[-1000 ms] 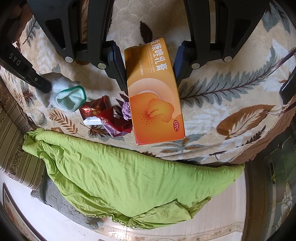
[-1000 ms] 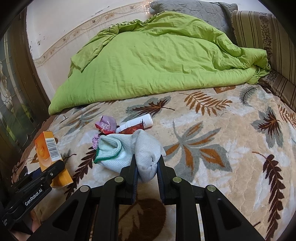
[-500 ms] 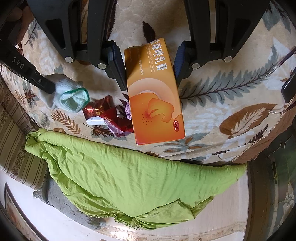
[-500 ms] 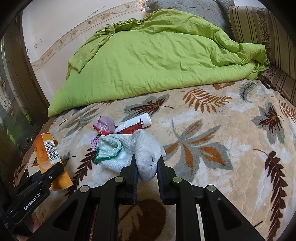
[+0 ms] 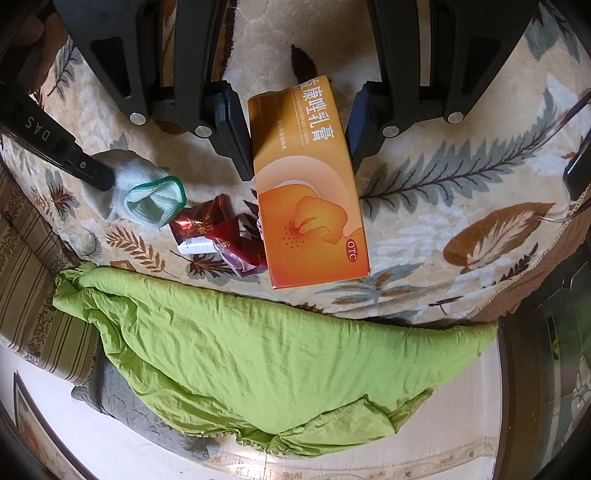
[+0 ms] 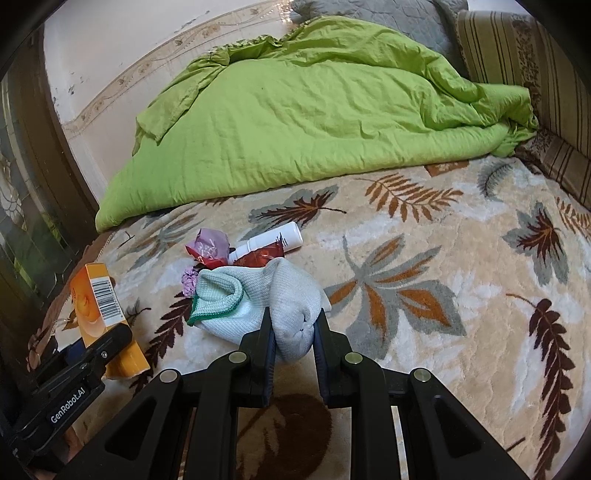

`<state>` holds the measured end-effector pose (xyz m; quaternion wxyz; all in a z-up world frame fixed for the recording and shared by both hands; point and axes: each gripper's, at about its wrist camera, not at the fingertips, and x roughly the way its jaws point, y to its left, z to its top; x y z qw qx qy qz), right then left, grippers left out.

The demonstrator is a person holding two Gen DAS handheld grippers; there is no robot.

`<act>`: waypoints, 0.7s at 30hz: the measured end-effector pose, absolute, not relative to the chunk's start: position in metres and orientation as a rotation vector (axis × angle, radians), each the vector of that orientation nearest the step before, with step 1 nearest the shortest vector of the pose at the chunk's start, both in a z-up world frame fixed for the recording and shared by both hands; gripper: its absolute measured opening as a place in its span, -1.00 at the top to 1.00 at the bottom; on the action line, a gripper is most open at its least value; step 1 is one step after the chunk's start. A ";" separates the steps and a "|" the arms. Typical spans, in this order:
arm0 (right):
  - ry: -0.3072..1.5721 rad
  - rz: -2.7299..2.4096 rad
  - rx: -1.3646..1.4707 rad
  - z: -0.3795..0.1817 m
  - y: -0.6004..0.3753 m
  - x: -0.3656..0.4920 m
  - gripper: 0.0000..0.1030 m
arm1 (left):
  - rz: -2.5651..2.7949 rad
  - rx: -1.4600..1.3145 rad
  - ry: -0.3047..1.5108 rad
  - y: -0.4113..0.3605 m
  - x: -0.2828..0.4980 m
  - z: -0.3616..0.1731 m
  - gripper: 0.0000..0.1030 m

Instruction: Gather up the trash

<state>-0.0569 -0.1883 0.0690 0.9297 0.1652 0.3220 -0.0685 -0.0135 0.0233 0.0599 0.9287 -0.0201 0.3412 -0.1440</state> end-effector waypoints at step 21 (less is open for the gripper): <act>0.657 -0.138 0.347 0.072 -0.189 -0.057 0.61 | -0.297 -0.027 0.711 0.020 -0.013 0.055 0.11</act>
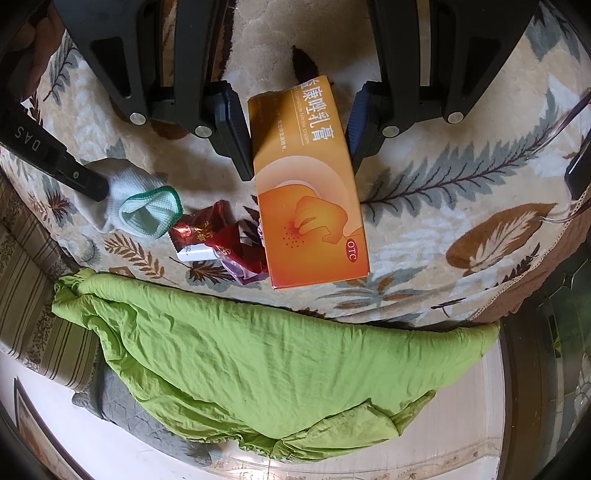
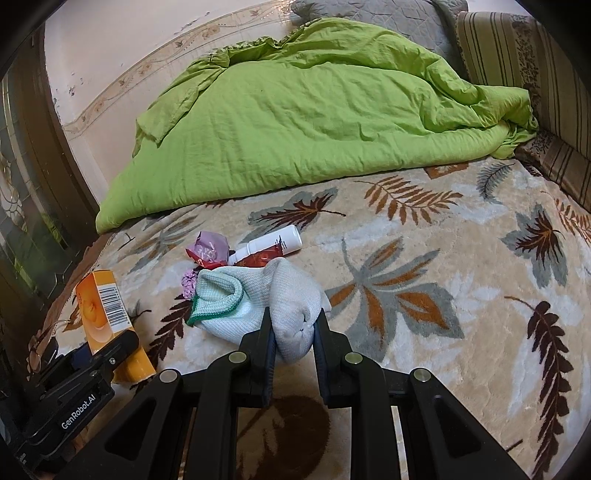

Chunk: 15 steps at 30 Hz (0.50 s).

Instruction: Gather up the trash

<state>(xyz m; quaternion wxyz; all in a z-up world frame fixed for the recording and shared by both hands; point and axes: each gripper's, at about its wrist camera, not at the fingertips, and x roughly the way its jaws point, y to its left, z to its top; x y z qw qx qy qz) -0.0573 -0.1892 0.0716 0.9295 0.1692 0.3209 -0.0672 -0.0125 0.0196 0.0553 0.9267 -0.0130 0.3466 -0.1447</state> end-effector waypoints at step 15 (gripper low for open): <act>0.649 -0.164 0.356 0.070 -0.195 -0.062 0.61 | -0.301 0.004 0.717 0.016 -0.017 0.054 0.11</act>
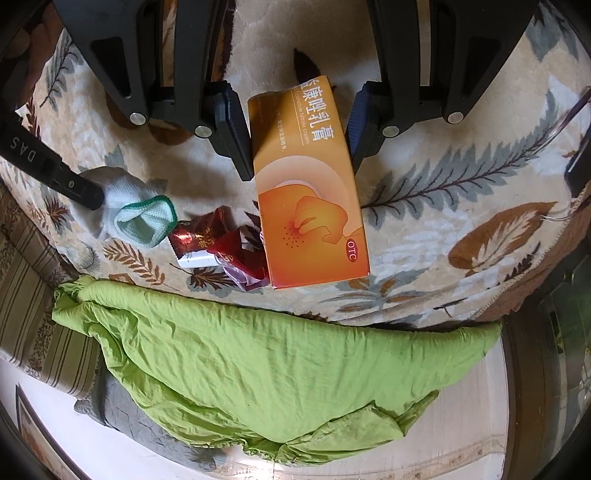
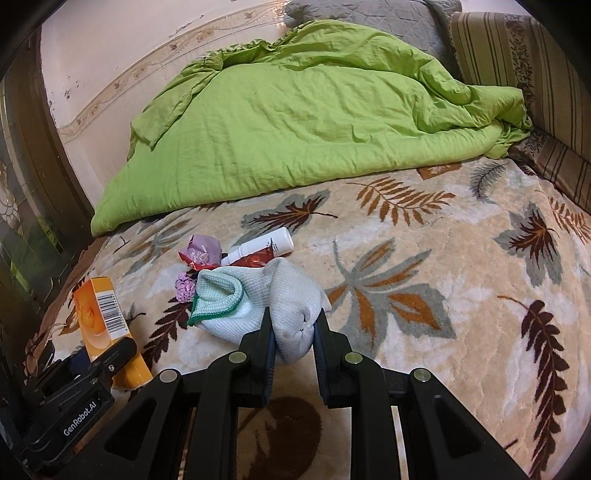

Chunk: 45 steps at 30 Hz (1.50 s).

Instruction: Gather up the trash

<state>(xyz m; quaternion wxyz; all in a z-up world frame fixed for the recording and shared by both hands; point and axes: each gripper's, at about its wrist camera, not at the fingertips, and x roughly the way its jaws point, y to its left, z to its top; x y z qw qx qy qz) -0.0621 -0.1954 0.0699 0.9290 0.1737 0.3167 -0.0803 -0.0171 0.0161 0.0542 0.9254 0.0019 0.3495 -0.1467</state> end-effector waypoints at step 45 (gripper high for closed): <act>0.619 -0.802 0.729 0.079 -0.390 -0.495 -0.15 | -1.370 0.364 0.899 -0.281 -0.312 0.110 -0.16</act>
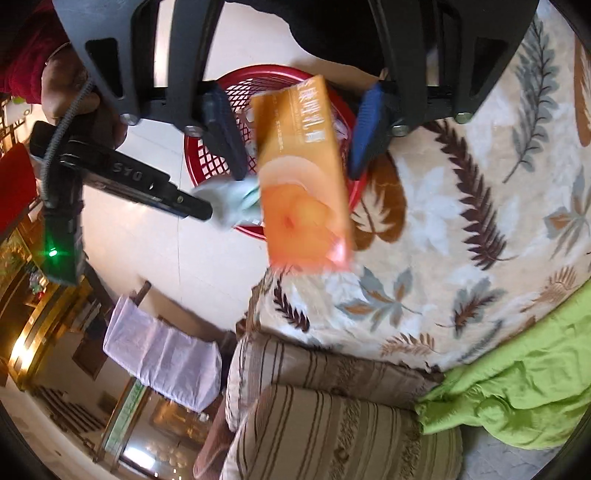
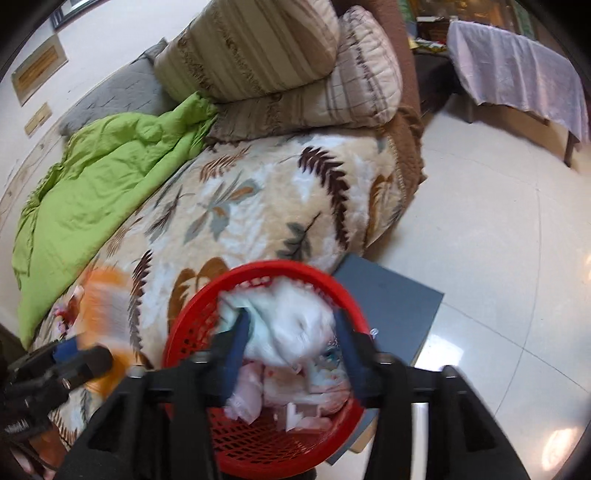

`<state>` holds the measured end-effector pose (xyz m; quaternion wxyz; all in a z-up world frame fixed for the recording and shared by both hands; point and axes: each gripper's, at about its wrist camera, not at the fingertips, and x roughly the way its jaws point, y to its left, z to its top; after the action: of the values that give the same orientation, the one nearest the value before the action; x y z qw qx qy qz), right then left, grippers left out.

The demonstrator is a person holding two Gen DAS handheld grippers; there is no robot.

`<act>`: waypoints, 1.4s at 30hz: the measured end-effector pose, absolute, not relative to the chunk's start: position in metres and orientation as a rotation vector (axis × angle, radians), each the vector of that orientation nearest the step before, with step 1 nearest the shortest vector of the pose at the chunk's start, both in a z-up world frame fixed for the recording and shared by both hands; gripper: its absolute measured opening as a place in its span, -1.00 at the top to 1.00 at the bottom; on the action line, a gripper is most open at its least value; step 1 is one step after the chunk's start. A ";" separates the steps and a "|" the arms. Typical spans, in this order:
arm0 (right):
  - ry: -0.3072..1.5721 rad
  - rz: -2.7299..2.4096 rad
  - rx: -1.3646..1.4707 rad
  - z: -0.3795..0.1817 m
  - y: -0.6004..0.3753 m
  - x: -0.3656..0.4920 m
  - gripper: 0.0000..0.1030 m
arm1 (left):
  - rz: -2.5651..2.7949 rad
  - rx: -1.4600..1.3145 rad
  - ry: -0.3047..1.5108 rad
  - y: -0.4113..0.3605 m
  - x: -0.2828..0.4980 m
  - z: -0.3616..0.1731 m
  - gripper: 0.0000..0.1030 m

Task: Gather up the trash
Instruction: 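Carry the box and sock to the red wastebasket and open both tools, then grasp the purple wrapper with the left tool while the right tool approaches the red wrapper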

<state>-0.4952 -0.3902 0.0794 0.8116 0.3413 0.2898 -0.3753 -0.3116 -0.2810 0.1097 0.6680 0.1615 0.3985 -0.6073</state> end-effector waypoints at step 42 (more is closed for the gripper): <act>0.725 -0.055 0.504 0.074 -0.207 -0.107 -0.15 | -0.425 0.011 0.927 -0.016 0.073 0.051 0.02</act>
<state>-0.1072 -0.2069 0.0741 0.9039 0.2437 0.3506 -0.0266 0.0731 -0.0158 0.0515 0.8727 0.0053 0.4438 -0.2033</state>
